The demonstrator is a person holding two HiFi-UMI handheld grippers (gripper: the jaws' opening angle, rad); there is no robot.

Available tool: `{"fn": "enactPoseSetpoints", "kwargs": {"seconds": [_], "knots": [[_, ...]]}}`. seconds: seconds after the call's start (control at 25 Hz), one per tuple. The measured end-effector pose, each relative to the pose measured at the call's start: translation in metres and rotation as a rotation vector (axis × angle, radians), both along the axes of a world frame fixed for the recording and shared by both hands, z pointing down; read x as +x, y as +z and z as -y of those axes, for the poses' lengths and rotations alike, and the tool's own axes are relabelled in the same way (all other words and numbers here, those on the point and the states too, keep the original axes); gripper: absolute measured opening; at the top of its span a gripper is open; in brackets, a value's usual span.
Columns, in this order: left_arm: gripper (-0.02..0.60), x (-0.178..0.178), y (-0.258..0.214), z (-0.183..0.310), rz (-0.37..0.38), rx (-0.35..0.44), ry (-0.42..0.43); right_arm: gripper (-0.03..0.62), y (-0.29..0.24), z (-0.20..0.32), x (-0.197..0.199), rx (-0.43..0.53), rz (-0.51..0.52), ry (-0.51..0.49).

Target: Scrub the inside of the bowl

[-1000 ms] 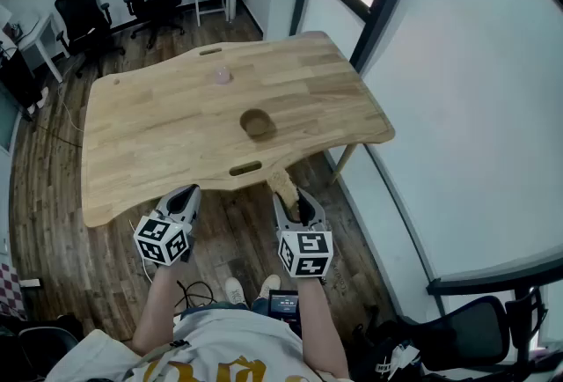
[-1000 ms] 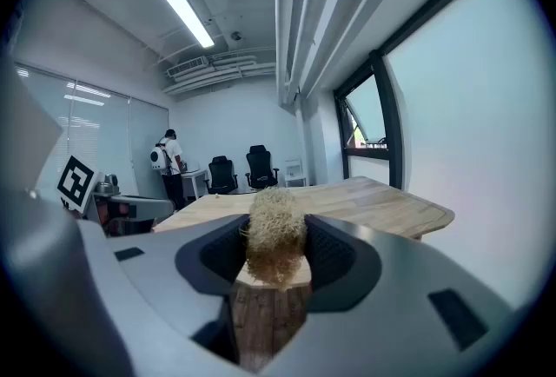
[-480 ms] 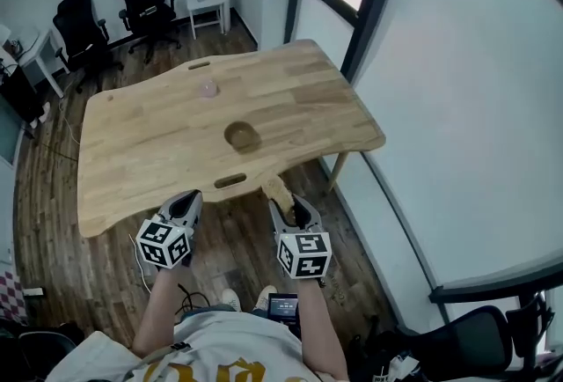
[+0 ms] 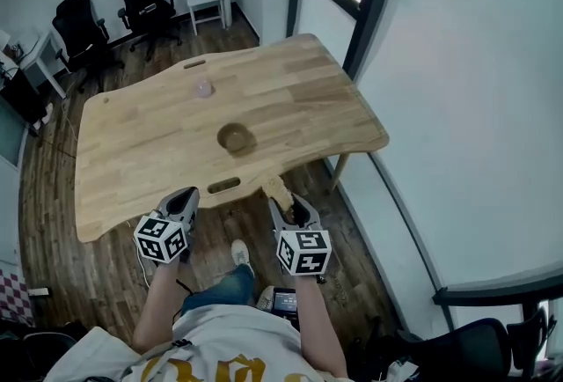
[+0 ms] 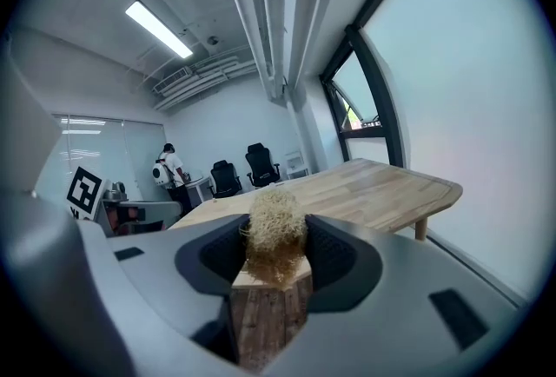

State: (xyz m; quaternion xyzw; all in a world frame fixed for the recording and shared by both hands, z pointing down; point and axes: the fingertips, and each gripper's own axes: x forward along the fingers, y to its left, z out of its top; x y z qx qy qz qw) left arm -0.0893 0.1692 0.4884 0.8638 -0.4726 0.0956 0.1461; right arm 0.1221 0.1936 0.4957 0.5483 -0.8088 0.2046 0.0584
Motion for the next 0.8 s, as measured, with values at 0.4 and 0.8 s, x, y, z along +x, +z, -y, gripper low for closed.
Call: {"fn": "enactPoseSetpoints", "kwargs": {"seconds": [0.4,0.8], "knots": [[0.0,-0.004,0.021,0.135,-0.038,-0.031,-0.029,0.183,0.015,0.126,-0.012,-0.039,-0.033,-0.062],[-0.002,-0.02,0.042,0.241,-0.071,-0.084,0.025,0.184,0.028,0.229,-0.042,-0.017,-0.052,-0.071]]}}
